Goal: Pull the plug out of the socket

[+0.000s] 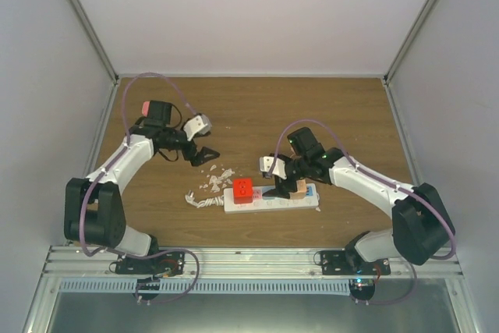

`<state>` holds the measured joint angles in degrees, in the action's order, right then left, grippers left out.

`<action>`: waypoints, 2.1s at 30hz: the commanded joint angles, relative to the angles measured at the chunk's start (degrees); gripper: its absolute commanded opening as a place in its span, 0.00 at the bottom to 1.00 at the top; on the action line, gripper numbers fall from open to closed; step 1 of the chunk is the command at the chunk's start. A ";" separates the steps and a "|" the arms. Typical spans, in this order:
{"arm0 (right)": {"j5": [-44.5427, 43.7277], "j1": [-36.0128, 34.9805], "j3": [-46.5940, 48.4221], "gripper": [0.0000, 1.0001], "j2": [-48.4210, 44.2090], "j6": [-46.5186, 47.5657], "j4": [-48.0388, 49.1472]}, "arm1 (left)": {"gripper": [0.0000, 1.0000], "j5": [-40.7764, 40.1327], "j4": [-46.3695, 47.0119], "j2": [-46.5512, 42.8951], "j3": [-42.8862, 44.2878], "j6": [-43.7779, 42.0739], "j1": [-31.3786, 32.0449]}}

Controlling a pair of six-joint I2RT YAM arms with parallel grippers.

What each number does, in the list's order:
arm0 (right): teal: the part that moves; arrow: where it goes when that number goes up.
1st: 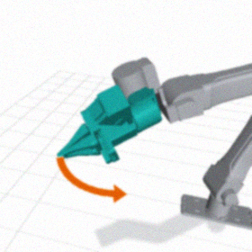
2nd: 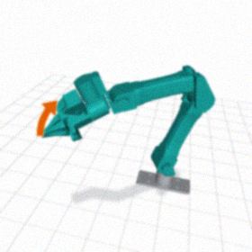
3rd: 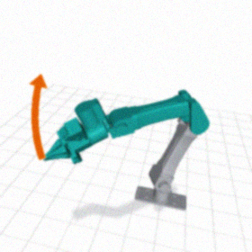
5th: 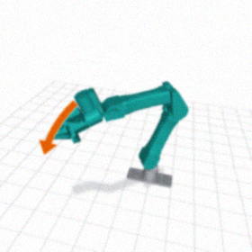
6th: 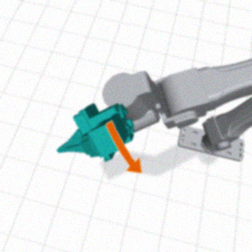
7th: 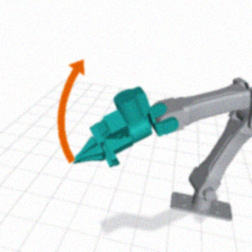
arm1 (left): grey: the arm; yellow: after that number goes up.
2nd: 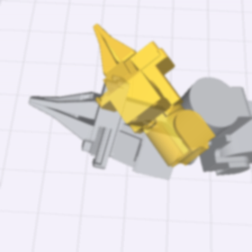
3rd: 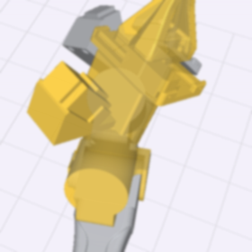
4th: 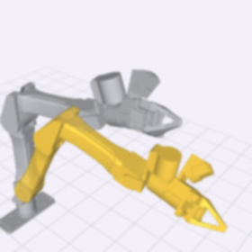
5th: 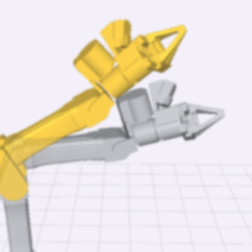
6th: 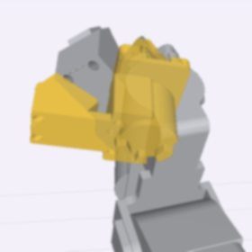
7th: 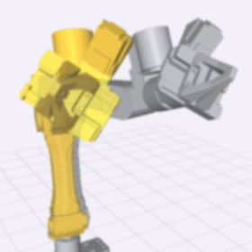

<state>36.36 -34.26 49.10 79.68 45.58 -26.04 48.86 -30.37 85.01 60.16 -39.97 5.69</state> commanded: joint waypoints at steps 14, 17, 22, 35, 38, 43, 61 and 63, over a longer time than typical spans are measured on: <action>-7.73 -3.10 -2.43 0.72 3.32 0.94 -0.63 | 0.99 -0.63 11.41 -7.21 -16.92 -5.52 17.70; -8.47 -3.58 -2.81 0.67 3.87 0.62 -0.16 | 0.99 -0.39 13.28 -7.51 -18.67 -6.68 19.30; -8.84 -4.03 -2.79 0.60 4.57 -0.09 0.48 | 0.99 -0.80 15.52 -7.66 -20.40 -8.03 21.36; -9.28 -4.41 -2.83 0.35 6.93 -1.24 1.83 | 0.91 -4.49 19.65 -3.63 -21.02 -6.84 23.07; -9.33 -4.45 -2.63 0.29 7.62 -1.70 2.04 | 0.89 -4.48 20.04 -2.71 -21.14 -6.62 23.23; -10.31 -4.69 -2.12 0.23 9.01 -3.50 3.52 | 0.86 -6.06 21.00 -1.55 -21.41 -7.05 23.29; -13.91 -6.73 -1.65 0.13 12.58 -4.23 4.68 | 0.47 -5.07 22.64 -3.34 -21.43 -5.31 23.05; -14.59 -6.75 -1.73 0.12 12.82 -4.19 4.70 | 0.43 -4.31 22.53 -4.38 -21.45 -5.82 23.05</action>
<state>26.96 -39.55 48.31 88.73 41.08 -23.49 42.78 -11.09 83.40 38.76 -45.56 28.58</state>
